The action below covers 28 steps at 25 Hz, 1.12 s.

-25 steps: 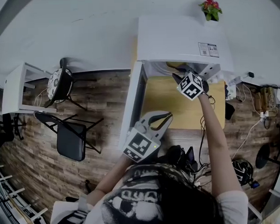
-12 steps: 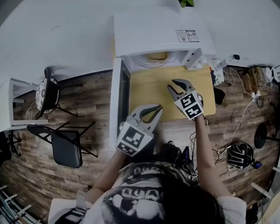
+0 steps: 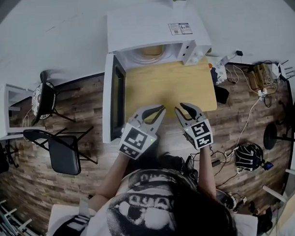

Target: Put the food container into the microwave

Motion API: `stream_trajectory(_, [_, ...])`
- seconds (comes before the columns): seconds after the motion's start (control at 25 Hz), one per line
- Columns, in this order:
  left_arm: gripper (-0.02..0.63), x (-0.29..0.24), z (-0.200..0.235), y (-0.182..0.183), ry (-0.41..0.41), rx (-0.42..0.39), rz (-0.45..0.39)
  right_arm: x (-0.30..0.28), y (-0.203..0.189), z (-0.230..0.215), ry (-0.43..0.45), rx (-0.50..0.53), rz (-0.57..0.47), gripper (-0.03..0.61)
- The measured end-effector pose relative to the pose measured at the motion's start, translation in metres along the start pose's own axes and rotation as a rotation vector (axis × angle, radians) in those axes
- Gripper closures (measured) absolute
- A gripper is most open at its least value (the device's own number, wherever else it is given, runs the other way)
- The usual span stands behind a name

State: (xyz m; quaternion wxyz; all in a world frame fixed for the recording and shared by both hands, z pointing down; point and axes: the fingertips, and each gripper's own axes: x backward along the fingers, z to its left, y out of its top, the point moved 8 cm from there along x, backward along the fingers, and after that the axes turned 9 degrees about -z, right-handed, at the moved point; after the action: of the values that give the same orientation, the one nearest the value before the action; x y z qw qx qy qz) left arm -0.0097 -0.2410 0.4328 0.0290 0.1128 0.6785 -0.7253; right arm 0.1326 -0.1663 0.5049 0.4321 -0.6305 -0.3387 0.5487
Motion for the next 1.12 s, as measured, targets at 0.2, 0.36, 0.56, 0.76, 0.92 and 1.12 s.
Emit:
stream_trajectory(0.2, [0.603,0.008,-0.026,0.000,0.036,0.005,0.002,0.046,-0.001,0.009,-0.013,-0.001,-0.036,0.476])
stream_trajectory(0.36, [0.603,0.012,-0.050,0.000,0.065,0.005,-0.006,0.076,0.002,0.015,-0.016,0.013,-0.077,0.476])
stream_trajectory(0.56, [0.603,0.021,-0.090,0.000,0.063,-0.012,-0.013,0.116,0.003,0.031,0.000,0.023,-0.134,0.482])
stream_trajectory(0.76, [0.603,0.037,-0.133,-0.003,0.068,-0.028,-0.011,0.151,-0.005,0.053,0.031,0.022,-0.184,0.492])
stream_trajectory(0.92, [0.603,0.053,-0.162,-0.006,0.079,-0.041,-0.007,0.176,-0.011,0.071,0.041,0.023,-0.217,0.514])
stream_trajectory(1.12, [0.603,0.071,-0.195,-0.011,0.087,-0.058,-0.016,0.204,-0.021,0.091,0.044,0.032,-0.247,0.551])
